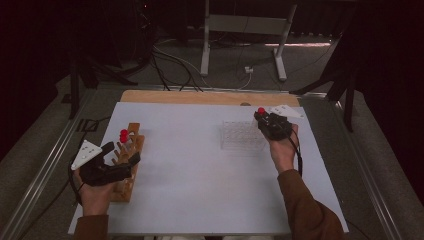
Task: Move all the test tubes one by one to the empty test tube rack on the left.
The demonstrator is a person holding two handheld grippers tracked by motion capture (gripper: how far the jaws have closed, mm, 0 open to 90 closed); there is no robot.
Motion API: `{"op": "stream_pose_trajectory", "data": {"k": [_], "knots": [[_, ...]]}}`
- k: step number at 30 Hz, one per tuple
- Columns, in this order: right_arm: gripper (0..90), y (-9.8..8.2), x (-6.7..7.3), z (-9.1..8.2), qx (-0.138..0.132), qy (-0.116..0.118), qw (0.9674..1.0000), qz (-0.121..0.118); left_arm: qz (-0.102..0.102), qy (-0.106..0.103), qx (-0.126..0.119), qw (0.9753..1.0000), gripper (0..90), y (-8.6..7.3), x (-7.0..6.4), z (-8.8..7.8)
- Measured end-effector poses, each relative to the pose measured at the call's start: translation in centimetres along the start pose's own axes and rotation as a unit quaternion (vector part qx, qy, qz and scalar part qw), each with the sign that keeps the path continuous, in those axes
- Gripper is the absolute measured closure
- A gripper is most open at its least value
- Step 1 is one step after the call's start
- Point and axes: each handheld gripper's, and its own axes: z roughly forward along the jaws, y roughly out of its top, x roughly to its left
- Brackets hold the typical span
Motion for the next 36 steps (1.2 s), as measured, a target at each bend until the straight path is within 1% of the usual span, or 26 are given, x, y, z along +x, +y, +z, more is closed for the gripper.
{"op": "stream_pose_trajectory", "data": {"k": [4, 10, 13, 18, 20, 22, 28, 36], "knots": [[74.4, 0.4, -0.1, -0.5, -0.004, 0.002, 1.0, 0.0, -0.003, -0.003, -0.002, 1.0, 1.0, 0.0, 0.0, 0.0], [74.4, 0.8, 0.2, -1.0, -0.006, 0.012, 0.9999, -0.003, 0.0, -0.003, -0.001, 1.0, 1.0, 0.1, -0.1, 0.0], [74.4, 0.9, 0.4, -1.1, -0.004, 0.022, 0.9998, -0.001, 0.002, -0.004, -0.002, 1.0, 1.0, 0.1, -0.2, 0.0], [74.3, 0.9, 0.8, -1.1, 0.004, 0.044, 0.999, 0.005, 0.004, -0.005, -0.003, 1.0, 1.0, 0.2, -0.4, 0.1], [74.3, 0.9, 0.8, -1.2, 0.005, 0.053, 0.9985, 0.011, 0.004, -0.006, -0.004, 1.0, 1.0, 0.2, -0.5, 0.1], [74.3, 0.9, 0.9, -1.2, 0.006, 0.057, 0.9983, 0.013, 0.005, -0.005, -0.006, 1.0, 1.0, 0.2, -0.5, 0.1], [74.3, 0.8, 1.2, -1.3, 0.01, 0.065, 0.9978, 0.006, 0.008, -0.006, -0.005, 0.9999, 0.6, 0.2, -0.8, 0.3], [74.3, 0.9, 2.5, -1.7, 0.013, 0.089, 0.9959, -0.008, 0.011, -0.007, -0.01, 0.9999, 0.6, 0.3, -1.3, 0.5]]}}
